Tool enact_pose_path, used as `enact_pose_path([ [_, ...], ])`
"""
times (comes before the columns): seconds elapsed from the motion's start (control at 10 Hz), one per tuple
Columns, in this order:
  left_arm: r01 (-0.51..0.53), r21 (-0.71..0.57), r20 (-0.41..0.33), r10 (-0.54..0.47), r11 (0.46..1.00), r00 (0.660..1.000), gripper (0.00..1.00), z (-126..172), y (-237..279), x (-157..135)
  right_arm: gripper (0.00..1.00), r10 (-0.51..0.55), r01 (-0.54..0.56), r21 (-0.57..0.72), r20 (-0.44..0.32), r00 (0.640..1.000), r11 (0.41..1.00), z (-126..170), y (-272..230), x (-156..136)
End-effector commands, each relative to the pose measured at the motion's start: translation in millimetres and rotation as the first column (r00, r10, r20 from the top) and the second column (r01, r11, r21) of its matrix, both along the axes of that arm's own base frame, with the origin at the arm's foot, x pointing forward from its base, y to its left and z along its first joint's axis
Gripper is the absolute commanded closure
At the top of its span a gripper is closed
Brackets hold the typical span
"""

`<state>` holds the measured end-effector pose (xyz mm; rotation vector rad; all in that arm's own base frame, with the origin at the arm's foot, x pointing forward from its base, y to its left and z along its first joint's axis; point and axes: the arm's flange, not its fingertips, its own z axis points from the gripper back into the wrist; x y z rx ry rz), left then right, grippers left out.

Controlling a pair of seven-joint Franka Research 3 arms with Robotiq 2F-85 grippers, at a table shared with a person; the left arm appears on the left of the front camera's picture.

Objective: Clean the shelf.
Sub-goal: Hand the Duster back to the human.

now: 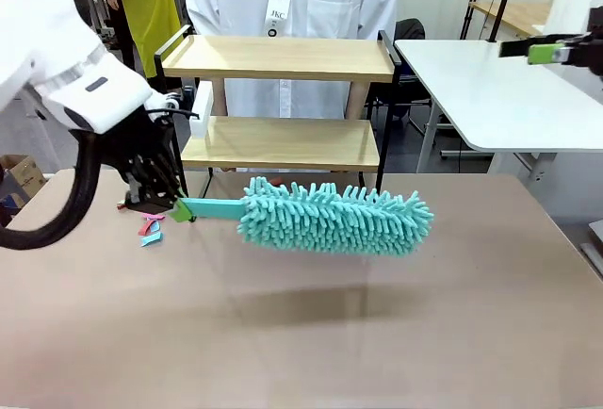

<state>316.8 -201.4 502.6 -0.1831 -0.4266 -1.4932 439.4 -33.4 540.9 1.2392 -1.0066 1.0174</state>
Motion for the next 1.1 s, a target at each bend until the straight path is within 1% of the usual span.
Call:
enact_pose_path([
  [0.0,0.026,-0.121,0.047,-0.021,0.992,0.999,0.87,-25,-3,-4,0.0,0.015,-0.017,0.079,0.034,0.999,0.997,-18,33,-17],
  [0.1,0.031,-0.149,0.049,-0.024,0.988,0.999,0.87,-37,-6,-1,0.0,0.009,-0.015,0.099,0.061,0.998,0.995,-30,49,-25],
  [0.2,0.024,-0.183,0.057,-0.014,0.983,0.998,0.87,-44,-6,-1,0.0,-0.02,0.009,0.117,0.088,0.996,0.993,-40,59,-30],
  [0.3,0.04,-0.202,0.068,-0.027,0.979,0.997,0.87,-48,-5,2,0.0,-0.071,0.054,0.142,0.115,0.991,0.988,-45,60,-28],
  [0.4,0.065,-0.201,0.084,-0.048,0.977,0.995,0.87,-46,0,3,0.0,0.035,-0.038,0.09,0.034,0.999,0.995,-35,49,-24],
  [0.5,-0.006,-0.141,0.049,0.013,0.99,0.999,0.87,-31,-13,5,0.0,0.035,-0.038,0.09,0.034,0.999,0.995,-35,49,-24],
  [0.6,-0.006,-0.141,0.049,0.013,0.99,0.999,0.87,-31,-13,5,0.0,0.035,-0.038,0.09,0.034,0.999,0.995,-35,49,-24],
  [0.7,-0.006,-0.141,0.049,0.013,0.99,0.999,0.87,-31,-13,5,0.0,0.017,-0.02,0.113,0.033,0.999,0.993,-47,54,-25],
  [0.8,-0.006,-0.141,0.049,0.013,0.99,0.999,0.87,-31,-13,5,0.0,-0.078,0.078,0.0,0.095,0.992,0.997,-63,33,-31],
  [0.9,-0.006,-0.141,0.049,0.013,0.99,0.999,0.87,-31,-13,5,0.0,-0.048,0.045,0.025,0.1,0.994,0.999,-77,22,-37],
  [1.0,-0.006,-0.141,0.049,0.013,0.99,0.999,0.87,-31,-13,5,0.0,-0.045,0.044,0.018,0.117,0.992,0.999,-86,17,-40],
])
